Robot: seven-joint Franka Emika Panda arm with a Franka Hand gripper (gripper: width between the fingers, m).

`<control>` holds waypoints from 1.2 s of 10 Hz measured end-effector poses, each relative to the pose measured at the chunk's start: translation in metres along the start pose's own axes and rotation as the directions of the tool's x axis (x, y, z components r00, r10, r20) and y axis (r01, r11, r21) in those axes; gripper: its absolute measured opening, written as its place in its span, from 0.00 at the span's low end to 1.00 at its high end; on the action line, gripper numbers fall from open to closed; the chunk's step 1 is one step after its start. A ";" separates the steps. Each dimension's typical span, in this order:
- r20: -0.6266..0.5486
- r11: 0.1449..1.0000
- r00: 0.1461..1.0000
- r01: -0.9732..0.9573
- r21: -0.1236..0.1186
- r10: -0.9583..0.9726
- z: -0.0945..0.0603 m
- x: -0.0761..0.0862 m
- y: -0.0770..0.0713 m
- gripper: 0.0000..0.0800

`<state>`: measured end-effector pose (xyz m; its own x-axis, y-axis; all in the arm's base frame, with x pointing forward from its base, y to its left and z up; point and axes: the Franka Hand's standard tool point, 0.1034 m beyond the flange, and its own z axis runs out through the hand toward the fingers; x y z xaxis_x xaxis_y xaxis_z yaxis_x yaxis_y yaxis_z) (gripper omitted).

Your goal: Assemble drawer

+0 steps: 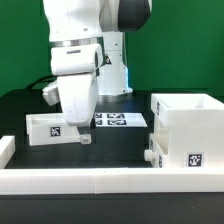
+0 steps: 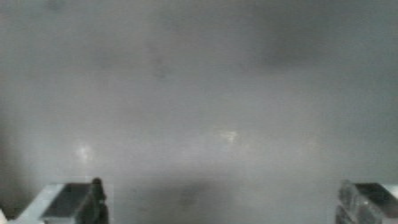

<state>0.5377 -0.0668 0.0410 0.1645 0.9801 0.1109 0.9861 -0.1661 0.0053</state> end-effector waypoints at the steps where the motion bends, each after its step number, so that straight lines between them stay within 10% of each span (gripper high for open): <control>1: 0.005 0.995 0.995 -0.095 0.009 0.095 0.003 -0.006 -0.005 0.81; 12: 0.017 0.689 0.689 -0.724 0.002 0.724 -0.015 -0.026 -0.026 0.81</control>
Offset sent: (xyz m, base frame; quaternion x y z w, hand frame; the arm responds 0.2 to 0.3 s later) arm -0.0234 -0.0142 0.0116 -0.0250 -0.0119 0.2252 0.9739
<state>0.5072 -0.0900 0.0528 0.8280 0.5572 0.0630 0.5607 -0.8243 -0.0783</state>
